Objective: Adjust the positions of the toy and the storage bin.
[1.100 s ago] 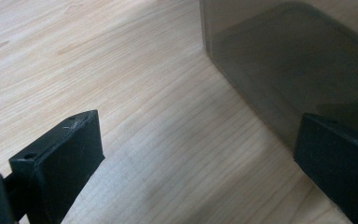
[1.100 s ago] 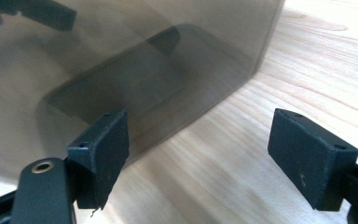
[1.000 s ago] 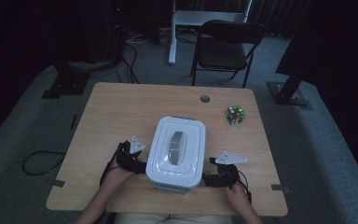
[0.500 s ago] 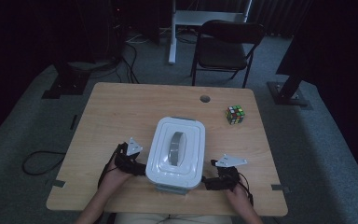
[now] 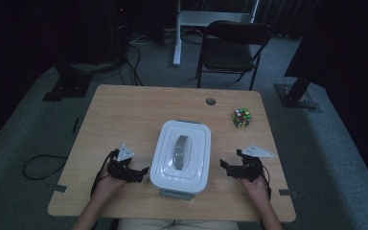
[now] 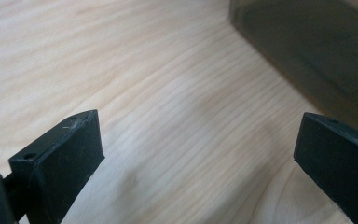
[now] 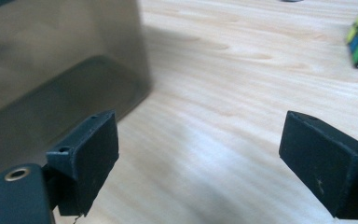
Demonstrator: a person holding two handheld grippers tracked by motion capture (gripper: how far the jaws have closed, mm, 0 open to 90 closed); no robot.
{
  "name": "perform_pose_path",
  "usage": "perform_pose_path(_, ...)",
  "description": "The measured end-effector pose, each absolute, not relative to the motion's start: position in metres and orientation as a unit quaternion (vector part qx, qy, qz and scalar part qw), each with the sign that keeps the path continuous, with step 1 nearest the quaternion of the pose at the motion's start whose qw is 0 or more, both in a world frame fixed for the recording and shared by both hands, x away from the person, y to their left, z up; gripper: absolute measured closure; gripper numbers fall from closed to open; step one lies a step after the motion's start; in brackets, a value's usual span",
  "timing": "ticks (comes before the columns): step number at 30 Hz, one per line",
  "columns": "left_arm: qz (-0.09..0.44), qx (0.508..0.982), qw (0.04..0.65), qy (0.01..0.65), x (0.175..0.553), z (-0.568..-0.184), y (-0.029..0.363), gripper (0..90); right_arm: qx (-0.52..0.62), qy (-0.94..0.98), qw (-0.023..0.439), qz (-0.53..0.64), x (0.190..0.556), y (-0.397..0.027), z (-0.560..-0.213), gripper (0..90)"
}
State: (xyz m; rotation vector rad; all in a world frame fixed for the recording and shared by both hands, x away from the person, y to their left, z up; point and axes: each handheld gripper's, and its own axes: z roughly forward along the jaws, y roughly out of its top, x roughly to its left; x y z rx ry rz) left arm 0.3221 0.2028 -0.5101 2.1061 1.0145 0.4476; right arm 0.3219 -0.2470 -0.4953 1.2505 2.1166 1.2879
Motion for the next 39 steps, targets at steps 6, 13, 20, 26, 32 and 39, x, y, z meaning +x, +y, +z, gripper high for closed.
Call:
perform_pose_path(6, 0.153, 0.826, 0.361, 0.404, 0.315, -0.511, 0.213, 1.7, 0.459, 0.740, 0.175, 0.460, 0.342, -0.261, -0.492, 11.5)
perform_pose_path(13, 0.156, 0.826, 0.355, 0.410, 0.304, -0.510, 0.224, 1.7, 0.477, 0.727, 0.199, 0.452, 0.368, -0.271, -0.488, 11.5)
perform_pose_path(20, 0.162, 0.822, 0.352, 0.417, 0.296, -0.512, 0.235, 1.7, 0.485, 0.722, 0.228, 0.438, 0.394, -0.278, -0.480, 12.9)
perform_pose_path(26, 0.159, 0.823, 0.341, 0.425, 0.294, -0.517, 0.240, 1.7, 0.499, 0.719, 0.238, 0.420, 0.420, -0.283, -0.476, 13.3)
perform_pose_path(32, 0.153, 0.826, 0.333, 0.429, 0.294, -0.520, 0.241, 1.7, 0.524, 0.711, 0.244, 0.401, 0.448, -0.289, -0.475, 13.5)
perform_pose_path(39, 0.155, 0.827, 0.331, 0.426, 0.294, -0.522, 0.240, 1.7, 0.552, 0.703, 0.244, 0.376, 0.478, -0.294, -0.481, 13.5)
